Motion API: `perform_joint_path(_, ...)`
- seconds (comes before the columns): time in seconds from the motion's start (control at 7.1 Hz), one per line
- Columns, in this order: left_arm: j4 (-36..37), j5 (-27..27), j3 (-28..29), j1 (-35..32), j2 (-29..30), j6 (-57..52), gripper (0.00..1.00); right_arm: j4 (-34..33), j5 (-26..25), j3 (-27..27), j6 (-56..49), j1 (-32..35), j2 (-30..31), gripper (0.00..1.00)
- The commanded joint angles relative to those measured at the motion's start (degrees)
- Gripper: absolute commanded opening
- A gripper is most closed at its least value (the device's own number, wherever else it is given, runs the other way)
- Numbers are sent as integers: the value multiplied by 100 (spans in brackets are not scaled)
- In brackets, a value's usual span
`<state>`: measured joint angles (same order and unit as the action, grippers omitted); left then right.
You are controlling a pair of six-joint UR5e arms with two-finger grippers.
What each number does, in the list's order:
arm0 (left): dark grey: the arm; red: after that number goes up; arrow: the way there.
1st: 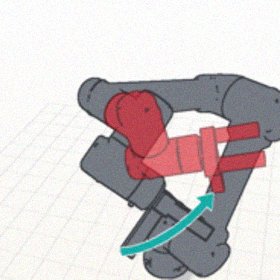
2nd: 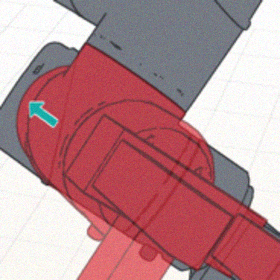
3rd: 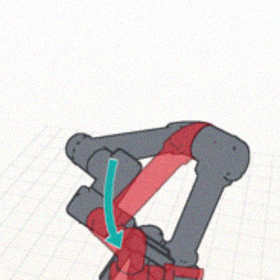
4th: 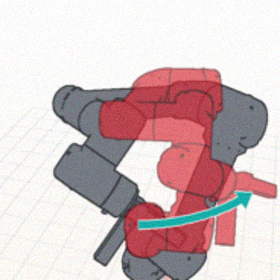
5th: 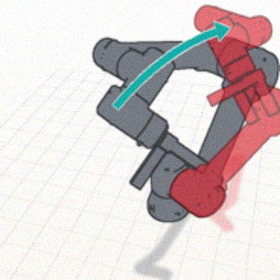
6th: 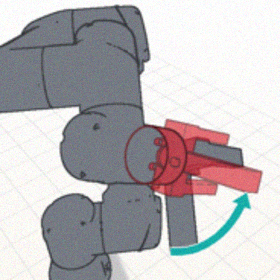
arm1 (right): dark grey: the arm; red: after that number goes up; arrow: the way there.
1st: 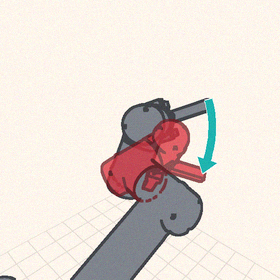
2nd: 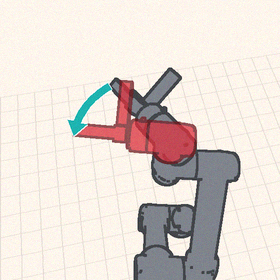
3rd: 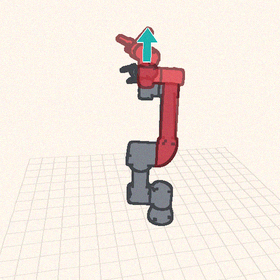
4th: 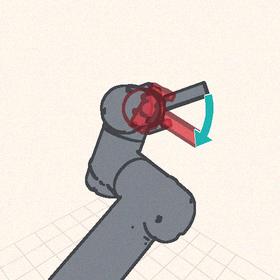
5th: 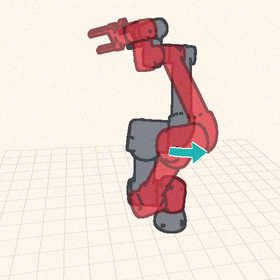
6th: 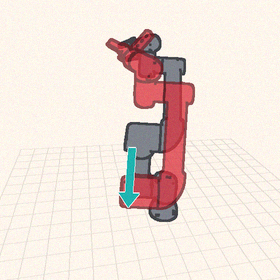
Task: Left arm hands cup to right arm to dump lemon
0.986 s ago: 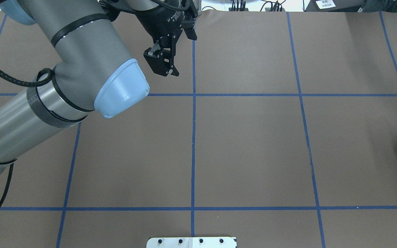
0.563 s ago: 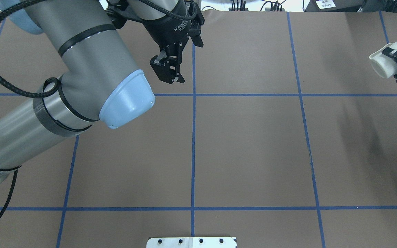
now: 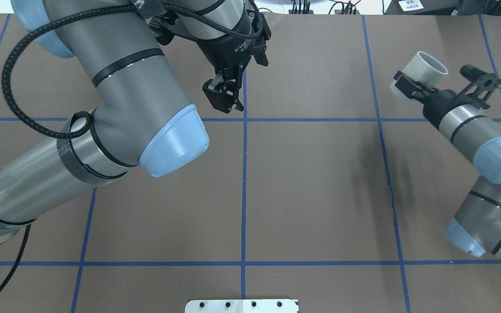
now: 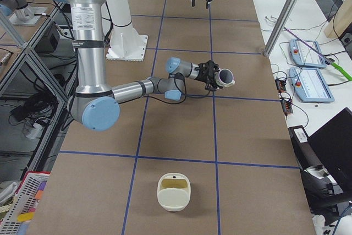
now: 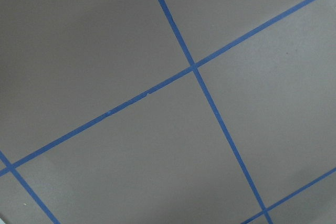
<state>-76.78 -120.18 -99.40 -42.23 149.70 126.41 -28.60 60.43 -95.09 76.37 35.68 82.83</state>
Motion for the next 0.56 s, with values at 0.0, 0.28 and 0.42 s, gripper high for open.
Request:
perform_joint_path(0.0, -74, 522, 157, 118, 16, -465, 100, -1931, -1819, -227, -114, -1261, -1125, 26)
perform_joint_path(0.28, -13, 487, 621, 162, 216, -756, 100, -3303, -2725, -405, -122, -1833, -1609, 27)
perform_joint_path(0.42, 283, 252, 867, 171, 505, -1306, 100, -3710, -3121, -396, -114, -2062, -1795, 28)
